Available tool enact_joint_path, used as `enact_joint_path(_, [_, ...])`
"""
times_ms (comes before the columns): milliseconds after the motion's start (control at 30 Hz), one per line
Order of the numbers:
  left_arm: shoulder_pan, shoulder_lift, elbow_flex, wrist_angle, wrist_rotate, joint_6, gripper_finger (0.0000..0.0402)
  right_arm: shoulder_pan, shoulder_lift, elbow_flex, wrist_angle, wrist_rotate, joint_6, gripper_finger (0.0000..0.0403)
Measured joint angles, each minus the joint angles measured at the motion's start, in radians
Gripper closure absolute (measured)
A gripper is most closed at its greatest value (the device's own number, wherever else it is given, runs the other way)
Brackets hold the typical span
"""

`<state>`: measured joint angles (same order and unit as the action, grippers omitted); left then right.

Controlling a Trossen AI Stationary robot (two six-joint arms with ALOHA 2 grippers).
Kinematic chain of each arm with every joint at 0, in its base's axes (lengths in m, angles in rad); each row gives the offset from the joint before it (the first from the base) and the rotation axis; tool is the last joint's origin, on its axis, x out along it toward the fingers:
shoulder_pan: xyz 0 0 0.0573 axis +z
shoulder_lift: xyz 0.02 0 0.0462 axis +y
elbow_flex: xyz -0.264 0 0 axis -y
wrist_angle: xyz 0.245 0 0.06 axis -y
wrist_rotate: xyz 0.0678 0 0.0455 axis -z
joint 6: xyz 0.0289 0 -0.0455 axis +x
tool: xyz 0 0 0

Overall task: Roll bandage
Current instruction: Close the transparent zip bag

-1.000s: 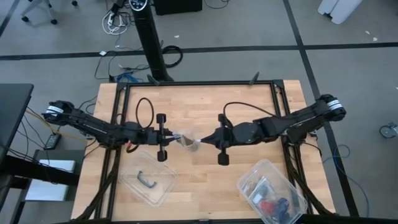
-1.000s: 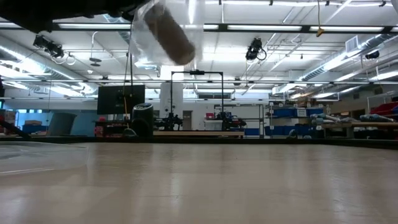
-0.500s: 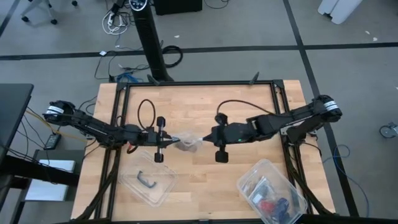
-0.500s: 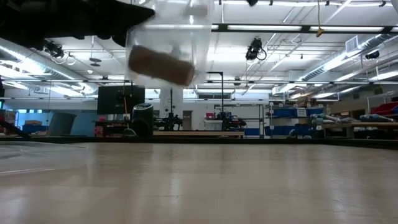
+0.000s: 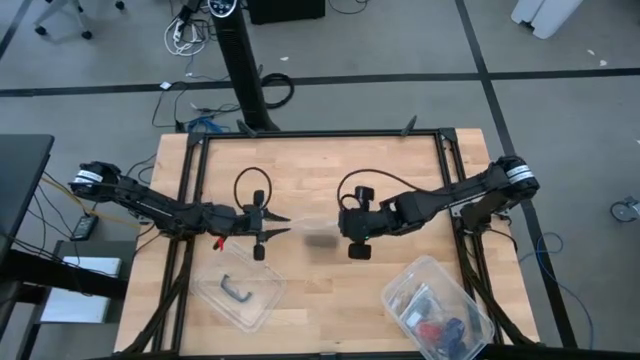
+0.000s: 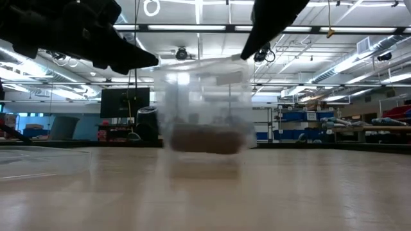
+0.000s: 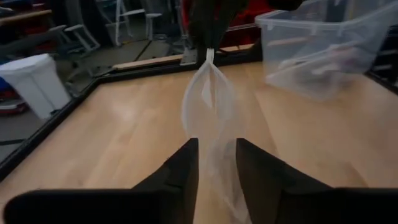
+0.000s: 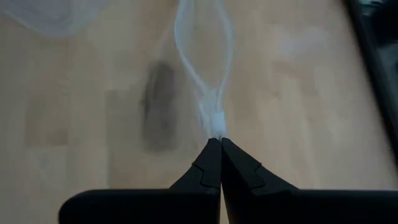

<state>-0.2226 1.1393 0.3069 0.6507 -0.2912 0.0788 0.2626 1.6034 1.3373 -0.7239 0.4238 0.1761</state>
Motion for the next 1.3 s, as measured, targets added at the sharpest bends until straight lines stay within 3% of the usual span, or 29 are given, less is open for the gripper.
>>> enact_joint_path(167, [0.000,0.000,0.000,0.032,-0.054,0.023,0.0269,0.000,-0.045,0.000,-0.059,0.074,0.053,0.0403])
enact_joint_path(333, [0.000,0.000,0.002,0.112,-0.055,0.026,0.0267,0.012,-0.037,0.000,-0.013,0.064,0.047,0.0403])
enact_joint_path(433, [0.001,0.000,0.042,0.089,0.002,0.078,0.0270,0.020,-0.019,0.000,0.046,0.036,0.019,0.0403])
enact_joint_path(567, [0.000,0.000,0.163,-0.067,0.042,0.125,0.0274,0.019,-0.010,0.000,0.116,0.019,-0.016,0.0403])
enact_joint_path(667, [0.007,0.006,0.289,-0.282,0.037,0.158,0.0275,0.018,-0.002,-0.001,0.124,0.013,-0.026,0.0403])
enact_joint_path(800, [0.035,0.077,0.480,-0.560,0.034,0.142,0.0275,0.011,-0.001,-0.001,0.138,0.008,-0.033,0.0403])
enact_joint_path(900, [0.046,0.164,0.584,-0.660,0.054,0.126,0.0275,0.009,-0.001,-0.001,0.160,0.009,-0.052,0.0403])
enact_joint_path(1100, [0.067,0.306,0.700,-0.677,0.056,0.119,0.0269,0.010,-0.001,-0.001,0.170,0.002,-0.066,0.0403])
enact_joint_path(1300, [0.090,0.354,0.724,-0.676,0.045,0.100,0.0259,0.012,-0.001,-0.001,0.169,0.008,-0.076,0.0403])
